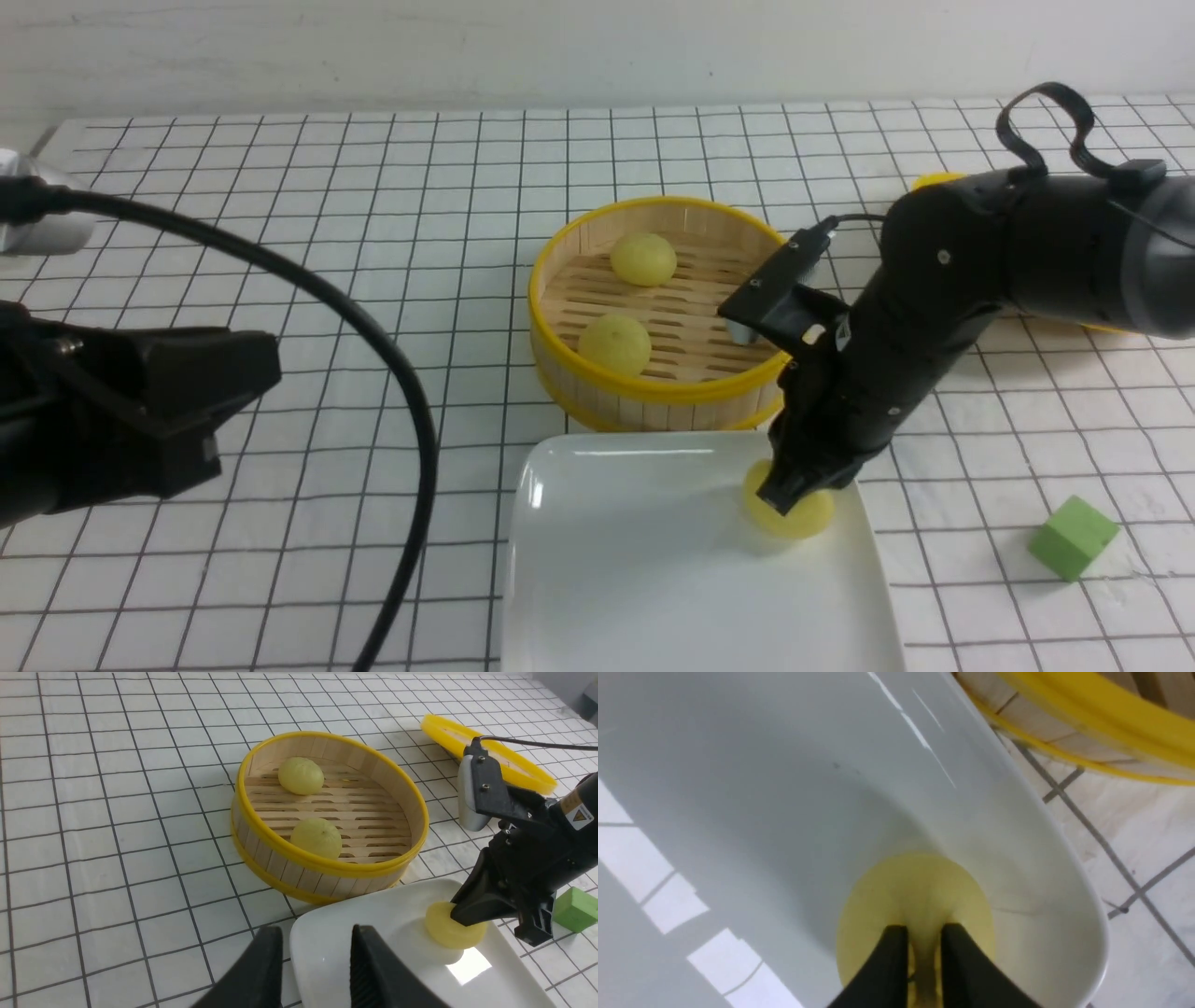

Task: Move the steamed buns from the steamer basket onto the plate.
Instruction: Use the right arm to put the steamed stuffed bun into the plate, then use the left arm to grab the steamed stuffed bun that is closest to it

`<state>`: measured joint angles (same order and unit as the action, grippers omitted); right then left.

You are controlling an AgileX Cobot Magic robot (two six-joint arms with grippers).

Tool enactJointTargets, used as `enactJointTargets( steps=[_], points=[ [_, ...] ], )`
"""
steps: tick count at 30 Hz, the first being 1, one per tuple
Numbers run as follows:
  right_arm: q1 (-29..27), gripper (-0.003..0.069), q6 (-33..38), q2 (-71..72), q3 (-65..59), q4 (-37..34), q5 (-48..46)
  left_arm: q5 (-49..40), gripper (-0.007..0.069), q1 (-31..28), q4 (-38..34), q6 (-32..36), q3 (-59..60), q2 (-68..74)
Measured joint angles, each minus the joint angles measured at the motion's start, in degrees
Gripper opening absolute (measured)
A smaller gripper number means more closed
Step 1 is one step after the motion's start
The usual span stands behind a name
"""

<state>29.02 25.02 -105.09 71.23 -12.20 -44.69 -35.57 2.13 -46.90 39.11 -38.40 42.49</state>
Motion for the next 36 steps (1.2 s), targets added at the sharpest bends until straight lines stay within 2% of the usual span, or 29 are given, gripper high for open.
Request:
enactJointTargets(
  steps=[6, 7, 8, 10, 13, 22, 31, 36],
  points=[
    [0.0, 0.0486, -0.25, 2.95, 0.0, 0.16, -0.16, -0.11, 0.0241, 0.0, -1.24, 0.07, 0.0, 0.0],
    [0.0, 0.0496, -0.25, 2.95, 0.0, 0.16, -0.16, -0.24, 0.0241, 0.0, -1.47, 0.15, 0.0, 0.0],
    [0.0, 0.0552, -0.25, 4.36, 0.0, 0.16, -0.34, -0.4, 0.0241, 0.0, -2.69, 0.91, -0.19, 0.06],
    [0.0, 0.0594, -0.3, 6.76, 0.0, 0.16, -0.48, -1.11, 0.0241, 0.0, -4.09, 2.73, -1.21, 0.57],
    [0.0, 0.0593, -0.68, 10.64, 0.0, -0.09, -0.67, -3.25, 0.0241, 0.0, -6.35, 5.65, -4.9, 2.85],
    [0.0, 0.0476, -1.54, 25.97, 0.0, -5.1, -0.52, -12.37, 0.0241, 0.0, -7.53, 11.07, -17.4, 19.65],
    [0.0, 0.0465, -0.89, 41.2, 0.0, -8.12, 1.7, -16.65, 0.0256, 0.0, -7.61, 18.55, -22.71, 32.02],
    [0.0, 0.0465, -0.85, 46.66, 0.0, -7.56, -3.34, -17.75, 0.0314, 2.46, -7.8, 22.43, -25.67, 37.92]
  ],
)
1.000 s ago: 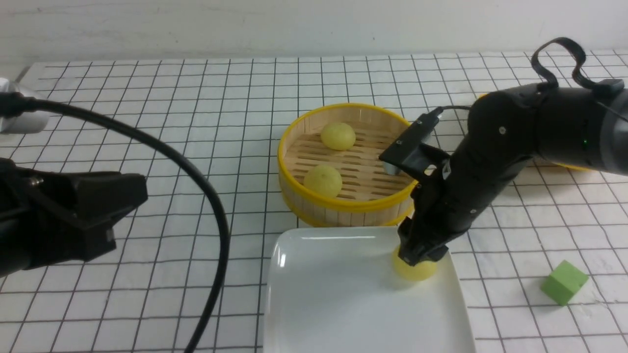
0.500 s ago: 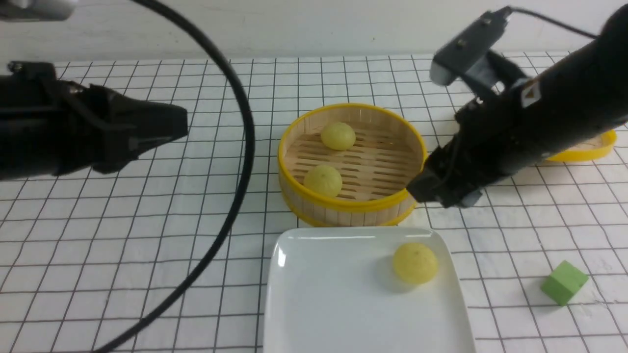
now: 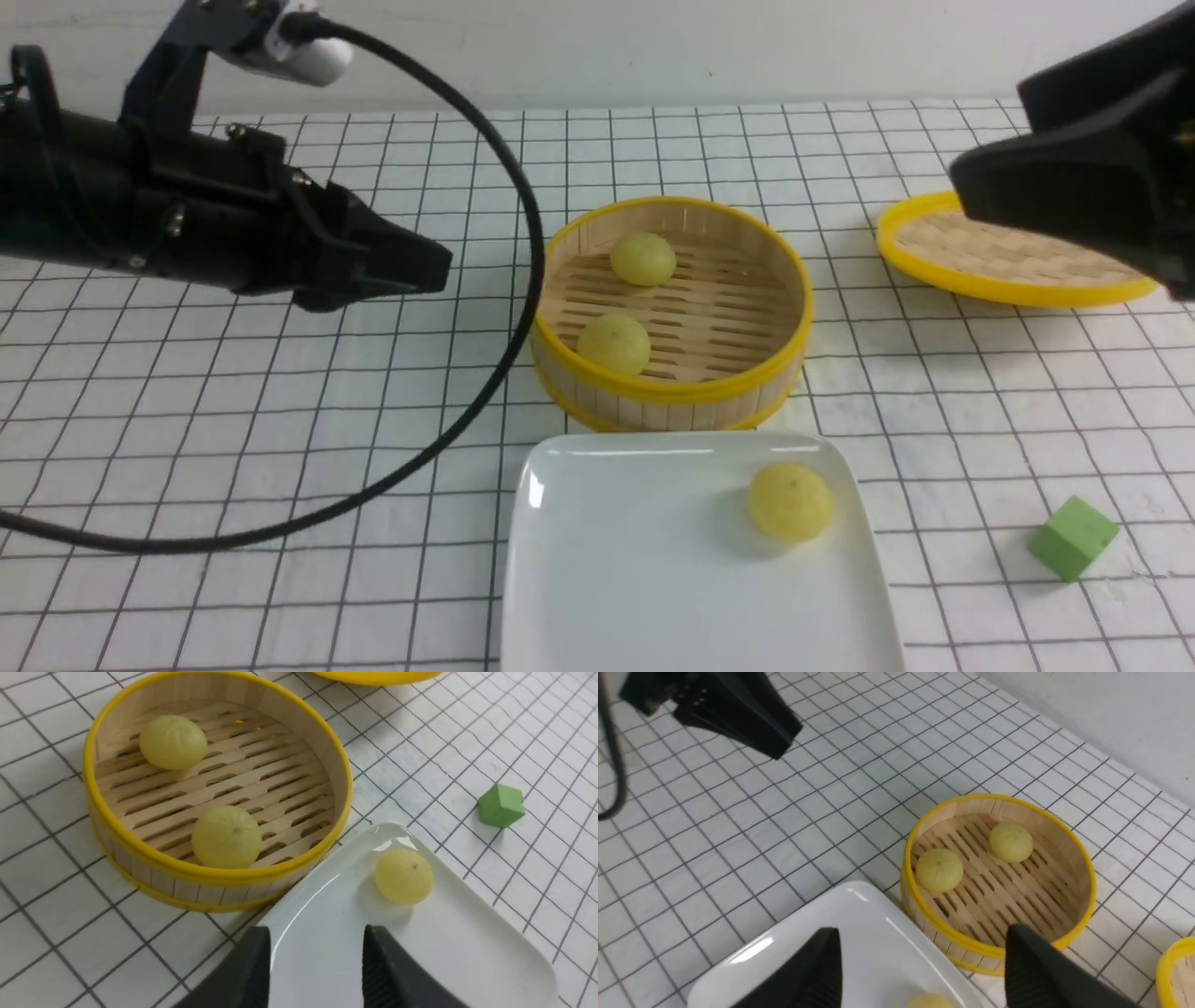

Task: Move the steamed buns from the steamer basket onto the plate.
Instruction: Use the left arm to grab the steamed stuffed bun that is closest to it

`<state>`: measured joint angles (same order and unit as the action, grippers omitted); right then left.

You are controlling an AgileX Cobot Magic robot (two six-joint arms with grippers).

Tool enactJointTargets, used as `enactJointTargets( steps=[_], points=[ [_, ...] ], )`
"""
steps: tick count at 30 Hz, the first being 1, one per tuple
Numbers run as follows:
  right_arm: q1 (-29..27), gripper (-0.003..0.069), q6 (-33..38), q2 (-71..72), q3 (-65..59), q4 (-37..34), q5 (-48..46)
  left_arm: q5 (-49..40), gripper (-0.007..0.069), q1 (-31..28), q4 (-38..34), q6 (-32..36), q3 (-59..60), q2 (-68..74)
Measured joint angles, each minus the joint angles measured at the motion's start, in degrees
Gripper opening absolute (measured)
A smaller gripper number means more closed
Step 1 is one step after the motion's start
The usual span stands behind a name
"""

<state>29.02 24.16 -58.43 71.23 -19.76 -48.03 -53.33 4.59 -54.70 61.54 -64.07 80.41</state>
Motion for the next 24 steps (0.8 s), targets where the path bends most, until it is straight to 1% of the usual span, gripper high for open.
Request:
enactJointTargets(
  steps=[3, 4, 6, 9, 11, 13, 17, 20, 24],
  points=[
    [0.0, 0.0465, 0.0, 1.39, 0.0, 0.41, -3.74, 1.3, 0.035, 4.25, 0.61, 0.41, -2.82, 3.52],
    [0.0, 0.0465, 0.0, 1.39, 0.0, 0.41, -3.97, 1.3, 0.0352, 4.54, 0.74, 0.35, -3.03, 3.75],
    [0.0, 0.0465, 0.0, 1.97, 0.0, 0.99, -6.61, 3.35, 0.0364, 7.67, 3.4, -1.33, -5.92, 6.41],
    [0.0, 0.0465, -0.05, 2.39, 0.0, 1.45, -9.37, 4.59, 0.0369, 10.22, 8.07, -6.55, -9.95, 9.46],
    [0.0, 0.0465, -0.05, 2.92, 0.0, 1.64, -11.13, 4.72, 0.037, 11.88, 13.95, -11.64, -13.71, 12.57],
    [0.0, 0.0465, 0.0, 3.48, 0.0, 1.71, -12.6, 4.2, 0.037, 12.81, 19.11, -15.84, -17.43, 15.46],
    [0.0, 0.0465, 0.0, 4.99, 0.0, 2.02, -14.56, 0.4, 0.037, 14.37, 25.95, -20.54, -25.2, 21.66],
    [0.0, 0.0465, 0.12, 6.14, 0.0, 2.15, -15.44, -3.08, 0.037, 15.79, 28.83, -22.61, -31.44, 26.78],
    [0.0, 0.0465, 0.4, 7.26, 0.0, 2.28, -16.55, -4.57, 0.037, 17.03, 30.3, -23.46, -36.81, 32.41]
  ],
)
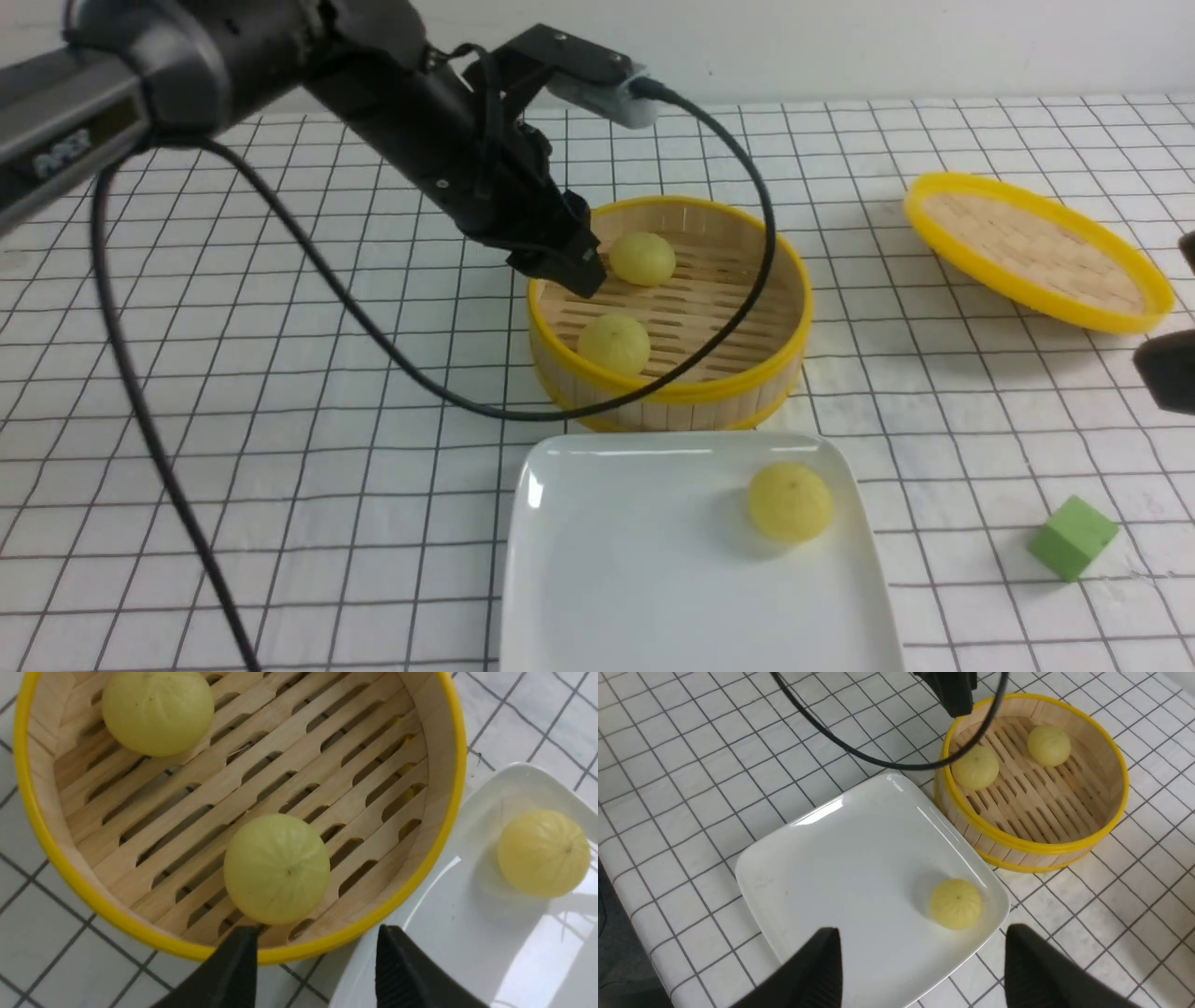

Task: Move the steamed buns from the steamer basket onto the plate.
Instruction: Use the left arm to grab the steamed stuffed bun that is closest to it

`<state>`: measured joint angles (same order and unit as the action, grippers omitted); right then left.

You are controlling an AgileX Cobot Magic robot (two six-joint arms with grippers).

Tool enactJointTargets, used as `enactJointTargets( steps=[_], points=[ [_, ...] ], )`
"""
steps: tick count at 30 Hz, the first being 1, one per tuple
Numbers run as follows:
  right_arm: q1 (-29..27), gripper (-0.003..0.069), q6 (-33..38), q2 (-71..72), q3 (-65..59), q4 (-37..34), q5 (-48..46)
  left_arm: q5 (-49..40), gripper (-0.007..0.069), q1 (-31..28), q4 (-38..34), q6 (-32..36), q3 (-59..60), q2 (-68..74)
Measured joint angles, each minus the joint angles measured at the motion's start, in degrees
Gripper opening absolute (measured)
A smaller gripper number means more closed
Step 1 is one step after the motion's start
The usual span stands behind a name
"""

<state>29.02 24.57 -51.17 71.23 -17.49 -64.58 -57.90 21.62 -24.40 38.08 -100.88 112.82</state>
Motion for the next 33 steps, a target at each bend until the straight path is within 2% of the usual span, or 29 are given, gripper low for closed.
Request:
enactJointTargets(
  steps=[7, 23, 26, 30, 33],
  points=[
    [0.0, 0.0465, 0.0, 0.72, 0.0, 0.31, -2.02, -0.06, 0.037, 0.56, 0.98, -2.01, -5.05, 6.51],
    [0.0, 0.0464, 0.9, 0.99, 0.0, 0.43, -2.78, 2.7, 0.0365, 2.52, 1.47, -3.15, -5.62, 12.41],
    [0.0, 0.0464, 0.9, 0.99, 0.0, 0.43, -2.78, 2.82, 0.029, 2.65, 1.77, -4.47, -5.62, 13.41],
    [0.0, 0.0464, 0.94, 0.99, 0.0, 0.43, -2.71, 2.82, 0.0078, 2.65, 2.91, -6.02, -6.09, 13.67],
    [0.0, 0.0464, 1.06, 0.99, 0.0, 0.43, -2.28, 1.23, 0.0027, 2.65, 3.03, -6.28, -8.16, 13.67]
  ],
)
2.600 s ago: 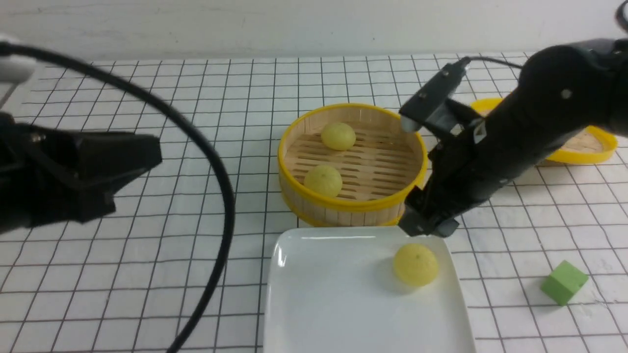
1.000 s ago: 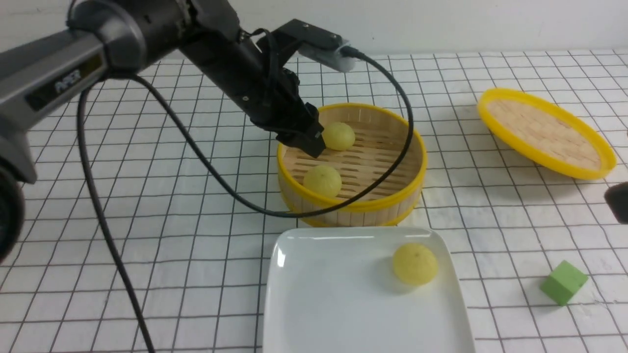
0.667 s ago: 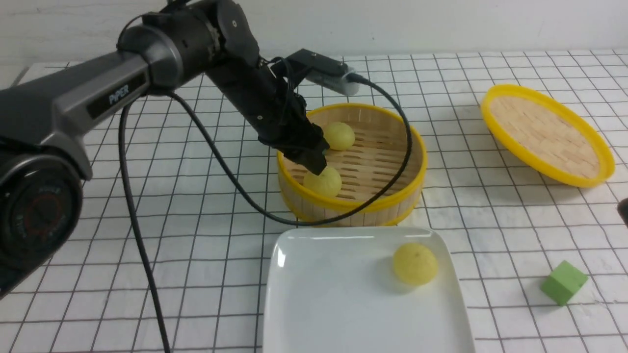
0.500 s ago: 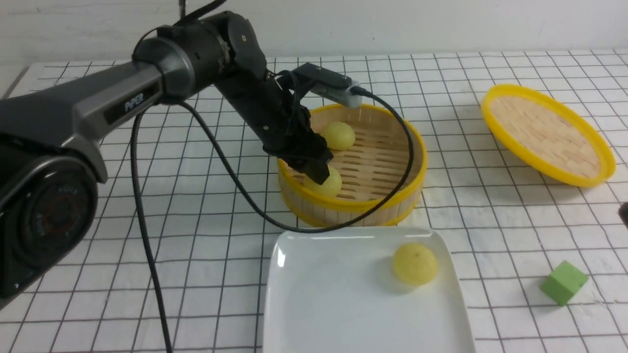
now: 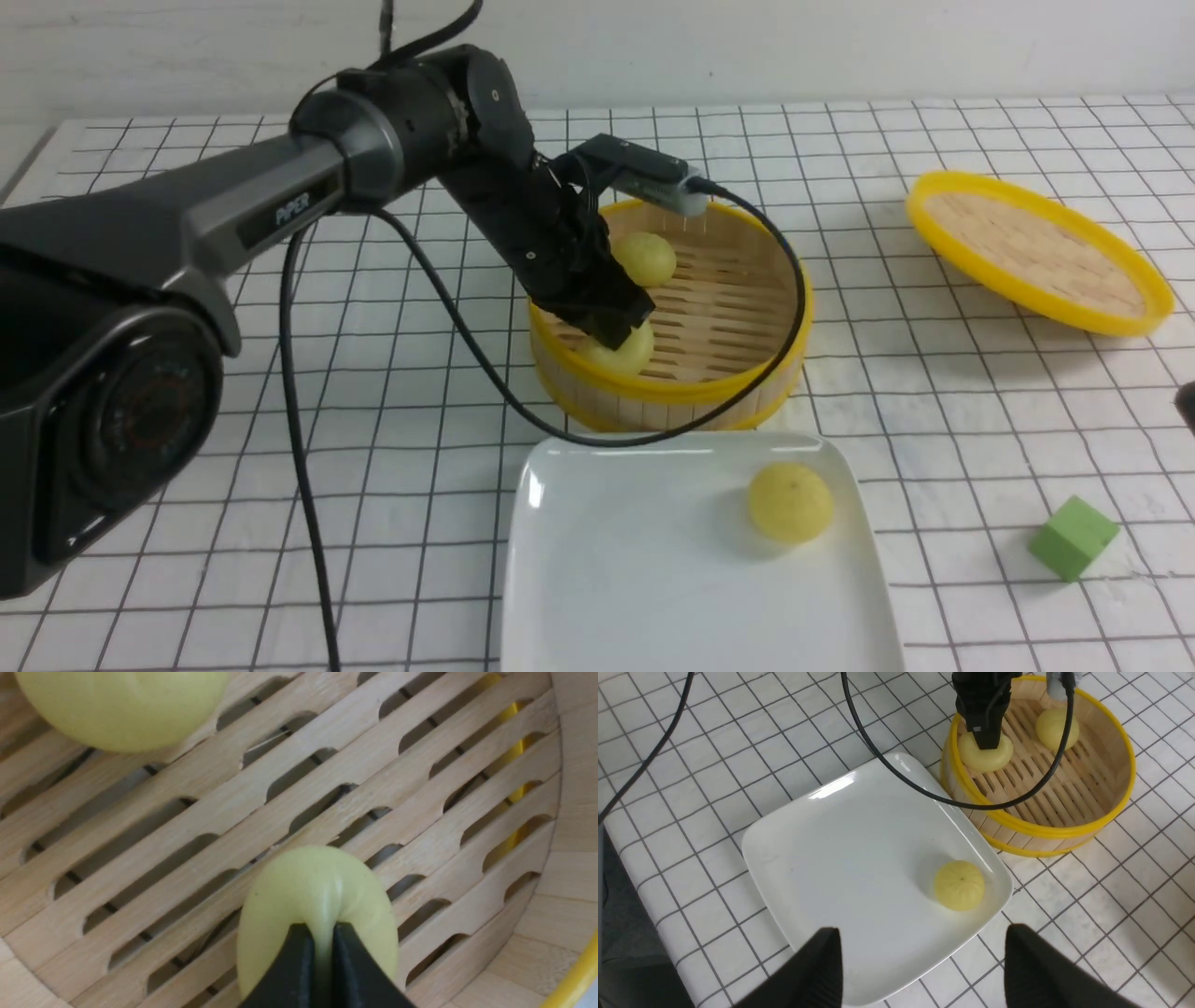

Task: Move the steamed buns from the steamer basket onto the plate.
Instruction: Use the left arm to grab the steamed stuffed bun that is closest to it, then use the left arm to put the steamed stuffed bun into the plate

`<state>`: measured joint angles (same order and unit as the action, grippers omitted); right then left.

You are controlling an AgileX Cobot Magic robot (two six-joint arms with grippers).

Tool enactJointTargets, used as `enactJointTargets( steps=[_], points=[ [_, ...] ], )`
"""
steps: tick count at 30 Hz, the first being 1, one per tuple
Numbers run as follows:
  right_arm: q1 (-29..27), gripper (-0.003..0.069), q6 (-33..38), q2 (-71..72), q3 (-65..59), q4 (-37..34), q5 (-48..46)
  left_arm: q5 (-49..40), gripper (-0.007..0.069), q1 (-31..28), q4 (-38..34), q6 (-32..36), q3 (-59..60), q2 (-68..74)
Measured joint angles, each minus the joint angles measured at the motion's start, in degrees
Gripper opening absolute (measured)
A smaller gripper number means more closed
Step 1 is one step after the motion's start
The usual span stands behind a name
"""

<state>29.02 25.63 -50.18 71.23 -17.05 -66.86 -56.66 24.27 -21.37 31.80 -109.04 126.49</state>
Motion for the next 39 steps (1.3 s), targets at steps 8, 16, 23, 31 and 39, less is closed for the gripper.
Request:
enactJointTargets(
  steps=[8, 16, 23, 31, 39],
  points=[
    [0.0, 0.0463, 0.22, 0.0, 0.0, -0.2, 0.84, -10.15, 0.0022, 0.04, -0.19, -3.9, -9.25, -5.29],
    [0.0, 0.0463, 1.27, 0.0, 0.0, -0.2, 1.05, -14.32, 0.0022, 0.25, -1.44, -10.95, -10.86, -12.34],
    [0.0, 0.0449, 1.33, 0.0, 0.0, -0.2, 0.55, -14.32, 0.0022, 6.77, -0.11, -11.59, -3.82, -14.15],
    [0.0, 0.0438, 1.34, 0.0, 0.0, -0.2, -0.06, -13.68, 0.0024, 12.48, 3.61, -5.03, 10.69, -14.15],
    [0.0, 0.0438, 1.45, 0.0, 0.0, -0.8, -0.12, -6.73, 0.0026, 12.48, 2.36, 0.49, 18.13, -13.18]
  ],
)
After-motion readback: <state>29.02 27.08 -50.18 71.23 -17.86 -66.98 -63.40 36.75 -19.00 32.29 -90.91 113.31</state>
